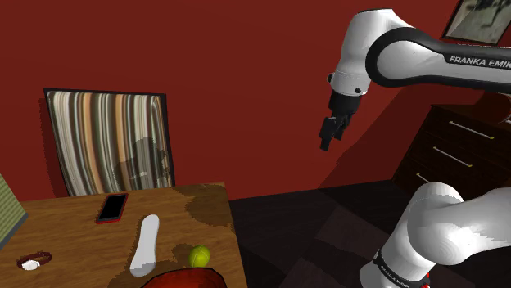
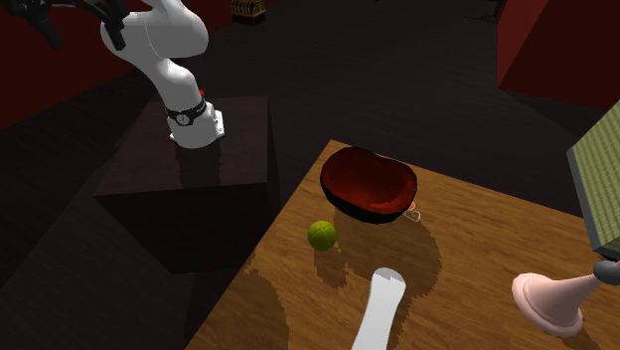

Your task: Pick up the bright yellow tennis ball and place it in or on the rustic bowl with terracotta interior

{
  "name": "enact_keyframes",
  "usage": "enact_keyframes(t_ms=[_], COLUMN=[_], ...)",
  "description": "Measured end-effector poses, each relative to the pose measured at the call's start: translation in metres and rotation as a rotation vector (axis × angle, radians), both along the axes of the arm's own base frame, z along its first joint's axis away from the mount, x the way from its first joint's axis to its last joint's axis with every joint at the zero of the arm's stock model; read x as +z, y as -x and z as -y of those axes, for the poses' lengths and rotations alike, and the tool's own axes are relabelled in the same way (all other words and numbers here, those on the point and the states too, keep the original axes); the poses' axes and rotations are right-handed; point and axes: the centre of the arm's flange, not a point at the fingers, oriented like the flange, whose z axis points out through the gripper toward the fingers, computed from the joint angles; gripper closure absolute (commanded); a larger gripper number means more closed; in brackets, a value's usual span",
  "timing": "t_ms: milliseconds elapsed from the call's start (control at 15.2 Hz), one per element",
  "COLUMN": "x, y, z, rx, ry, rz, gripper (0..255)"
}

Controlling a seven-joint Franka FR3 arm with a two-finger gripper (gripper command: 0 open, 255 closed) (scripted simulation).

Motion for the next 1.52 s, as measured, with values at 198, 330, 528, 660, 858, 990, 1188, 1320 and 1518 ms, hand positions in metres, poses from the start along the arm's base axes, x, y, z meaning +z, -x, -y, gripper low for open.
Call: enact_keyframes(t_ms=[198, 330, 528, 660, 858, 990, 1188, 1320, 1518], x=[-0.012, -0.026, -0.051, -0.067, -0.087, -0.103, -0.130, -0.146, -0.173], y=[-0.006, -0.018, -0.033, -0.044, -0.058, -0.069, -0.082, -0.090, -0.105], z=[-0.009, -0.026, -0.051, -0.067, -0.095, -0.112, -0.140, -0.157, -0.186], rx=[0.006, 0.014, 0.028, 0.037, 0.051, 0.060, 0.074, 0.083, 0.098], ry=[-0.002, -0.004, -0.008, -0.011, -0.015, -0.018, -0.021, -0.024, -0.029], rz=[-0.001, -0.002, -0.005, -0.005, -0.006, -0.007, -0.009, -0.009, -0.011], gripper=[0, 0, 0, 0, 0, 0, 0, 0, 0])
